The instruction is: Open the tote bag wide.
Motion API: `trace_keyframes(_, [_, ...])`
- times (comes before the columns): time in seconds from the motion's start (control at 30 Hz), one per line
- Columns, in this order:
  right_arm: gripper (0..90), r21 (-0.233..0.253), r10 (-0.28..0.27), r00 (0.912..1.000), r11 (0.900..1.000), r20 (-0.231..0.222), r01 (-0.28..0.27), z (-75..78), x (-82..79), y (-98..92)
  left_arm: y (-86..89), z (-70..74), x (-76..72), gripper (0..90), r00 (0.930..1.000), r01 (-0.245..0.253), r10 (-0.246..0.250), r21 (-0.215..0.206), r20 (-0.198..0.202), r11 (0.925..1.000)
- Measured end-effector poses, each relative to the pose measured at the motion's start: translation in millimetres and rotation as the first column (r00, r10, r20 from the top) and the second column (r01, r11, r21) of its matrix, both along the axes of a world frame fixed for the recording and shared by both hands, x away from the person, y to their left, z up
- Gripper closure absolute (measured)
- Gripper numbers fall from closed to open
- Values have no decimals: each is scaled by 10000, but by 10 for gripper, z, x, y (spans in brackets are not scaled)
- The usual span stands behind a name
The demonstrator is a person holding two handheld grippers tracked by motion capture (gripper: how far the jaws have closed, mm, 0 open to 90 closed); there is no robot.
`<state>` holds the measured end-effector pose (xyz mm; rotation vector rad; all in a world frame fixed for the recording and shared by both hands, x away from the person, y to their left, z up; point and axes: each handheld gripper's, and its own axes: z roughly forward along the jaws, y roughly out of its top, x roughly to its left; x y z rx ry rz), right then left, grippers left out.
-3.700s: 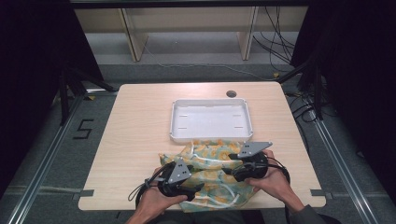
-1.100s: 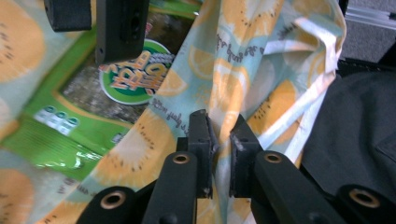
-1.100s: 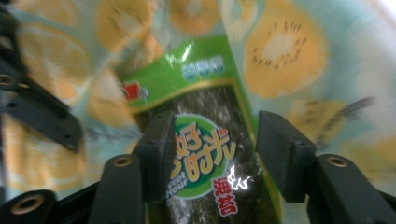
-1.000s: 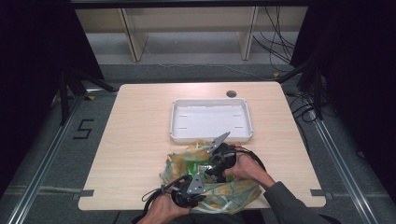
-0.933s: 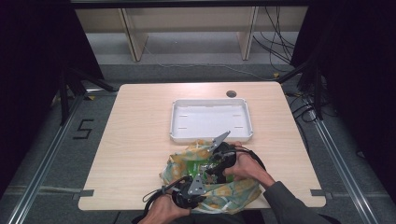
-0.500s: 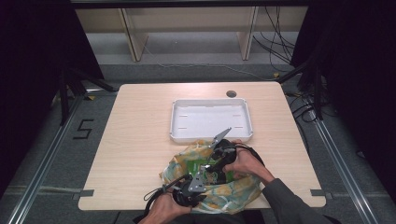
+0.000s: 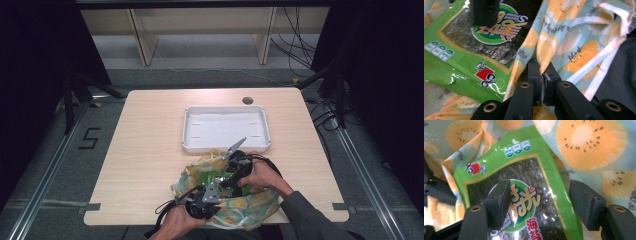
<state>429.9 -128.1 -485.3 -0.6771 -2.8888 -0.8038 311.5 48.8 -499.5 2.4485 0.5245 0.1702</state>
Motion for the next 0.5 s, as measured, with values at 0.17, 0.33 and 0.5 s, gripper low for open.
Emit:
trace_keyframes(0.17, [353, 78, -130, 9993, 9999, -361, 133, -30, 24, -21, -20, -5, 1, 875, 9997, -194, 195, -83, 124, 9998])
trace_keyframes(0.33, [365, 205, -156, 9980, 9996, -617, 169, -22, 19, -20, -21, 5, 12, 878, 9999, -148, 148, 130, 71, 9998])
trace_keyframes(0.5, [415, 282, -281, 9969, 9991, -729, 302, 33, 28, -55, -28, 3, 3, 879, 9998, -196, 195, 109, 96, 9997])
